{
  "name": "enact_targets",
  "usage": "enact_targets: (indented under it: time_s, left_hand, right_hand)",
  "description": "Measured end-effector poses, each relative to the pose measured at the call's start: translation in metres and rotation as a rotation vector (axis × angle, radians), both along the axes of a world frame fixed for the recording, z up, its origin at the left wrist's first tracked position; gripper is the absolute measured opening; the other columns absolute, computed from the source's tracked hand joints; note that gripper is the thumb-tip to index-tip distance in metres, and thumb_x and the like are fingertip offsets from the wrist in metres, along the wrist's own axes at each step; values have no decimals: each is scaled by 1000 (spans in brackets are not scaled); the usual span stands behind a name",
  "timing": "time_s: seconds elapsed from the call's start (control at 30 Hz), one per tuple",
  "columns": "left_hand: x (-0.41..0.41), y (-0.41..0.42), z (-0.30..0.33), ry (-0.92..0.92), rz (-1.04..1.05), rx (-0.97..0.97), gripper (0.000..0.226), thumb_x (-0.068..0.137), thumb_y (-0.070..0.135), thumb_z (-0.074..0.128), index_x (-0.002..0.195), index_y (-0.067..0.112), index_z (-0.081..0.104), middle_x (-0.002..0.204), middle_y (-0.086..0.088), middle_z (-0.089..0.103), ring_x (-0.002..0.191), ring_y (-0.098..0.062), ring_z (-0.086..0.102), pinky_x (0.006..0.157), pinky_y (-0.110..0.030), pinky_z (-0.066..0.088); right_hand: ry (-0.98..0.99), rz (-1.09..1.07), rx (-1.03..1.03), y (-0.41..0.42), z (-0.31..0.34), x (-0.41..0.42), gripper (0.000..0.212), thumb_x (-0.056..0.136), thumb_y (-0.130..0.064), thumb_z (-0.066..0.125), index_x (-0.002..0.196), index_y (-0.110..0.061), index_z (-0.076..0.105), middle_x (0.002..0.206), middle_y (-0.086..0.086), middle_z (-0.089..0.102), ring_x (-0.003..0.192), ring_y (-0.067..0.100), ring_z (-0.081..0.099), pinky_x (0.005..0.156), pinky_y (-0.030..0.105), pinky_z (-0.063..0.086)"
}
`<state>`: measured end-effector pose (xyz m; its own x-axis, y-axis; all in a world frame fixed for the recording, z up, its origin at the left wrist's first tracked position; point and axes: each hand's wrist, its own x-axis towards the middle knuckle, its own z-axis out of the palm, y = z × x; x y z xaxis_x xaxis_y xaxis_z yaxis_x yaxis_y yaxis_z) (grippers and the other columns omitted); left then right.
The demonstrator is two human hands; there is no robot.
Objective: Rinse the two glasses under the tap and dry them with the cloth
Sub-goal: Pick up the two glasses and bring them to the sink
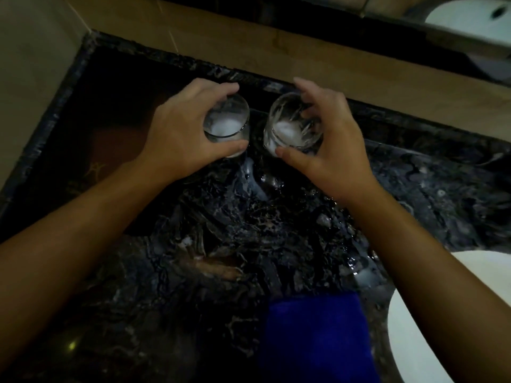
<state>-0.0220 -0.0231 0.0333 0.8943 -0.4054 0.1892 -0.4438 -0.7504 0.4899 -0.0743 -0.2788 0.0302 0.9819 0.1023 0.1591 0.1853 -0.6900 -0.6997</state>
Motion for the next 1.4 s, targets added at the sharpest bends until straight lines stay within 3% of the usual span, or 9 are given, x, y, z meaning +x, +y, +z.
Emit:
enact_targets:
  time_s: [0.13,0.27,0.47,0.63,0.73,0.87,1.1,1.27,1.4]
  left_hand:
    - [-27,-8,25,7,21,-90,82,82,52,83,149,13,54,139,-11,60,117,-23,64,101,-42,54]
    - [-74,-28,67,-23,6,-122,84,83,60,76,150,15,53,137,-10,58,114,-19,62,98,-44,57]
    - [-166,-66,133,-90,-70,-58,83,80,59,79,146,15,58,133,-7,59,108,-14,62,97,-19,47]
    - [-245,-96,176,-87,-164,-67,85,76,55,85,145,12,59,128,-7,61,103,-18,67,95,-42,57]
    - [-287,-111,193,-107,-205,-59,90,76,68,78,145,14,58,125,-3,61,100,-7,62,94,-33,56]
    - [-339,-125,195,-130,-265,-76,87,78,68,71,145,15,57,121,4,57,98,-2,58,93,-18,51]
    - [-427,-161,165,-19,-313,-160,82,74,53,83,139,7,62,117,-9,62,101,-19,64,93,-41,58]
    - [-486,-197,143,27,-290,-141,80,72,40,94,140,12,62,123,-6,63,102,-16,64,90,-29,55]
    - [-526,-229,123,67,-244,-128,76,74,35,94,139,10,62,123,-8,63,102,-17,64,89,-38,59]
  right_hand:
    - [-44,-15,63,-16,16,-29,82,86,-33,85,155,-19,44,147,7,49,127,13,53,106,39,49]
    - [-25,-60,-19,-44,45,-83,88,81,-37,88,156,-20,44,146,6,45,126,10,51,106,19,44]
    - [-42,-100,-93,-86,110,-182,90,71,-58,80,149,-27,48,134,-13,34,112,-6,41,92,0,35]
    - [-62,-120,-91,-117,160,-272,85,70,-48,88,143,-20,53,128,-10,40,106,-3,46,90,2,40]
    - [-78,-130,-96,-137,179,-325,83,69,-48,89,139,-21,55,125,-7,44,105,5,53,89,11,46]
    - [-96,-216,-90,-164,182,-400,80,65,-59,82,134,-26,56,119,-9,44,95,1,52,85,2,40]
    - [-24,-410,-52,-210,165,-523,84,65,-42,93,136,-17,57,121,-4,45,100,13,59,89,24,52]
    - [37,-443,-142,-261,147,-585,83,64,-46,94,134,-19,58,118,-4,46,89,-2,51,79,-1,39]
    - [80,-427,-180,-300,127,-614,85,62,-38,97,134,-18,58,121,-2,48,91,-2,50,82,11,47]
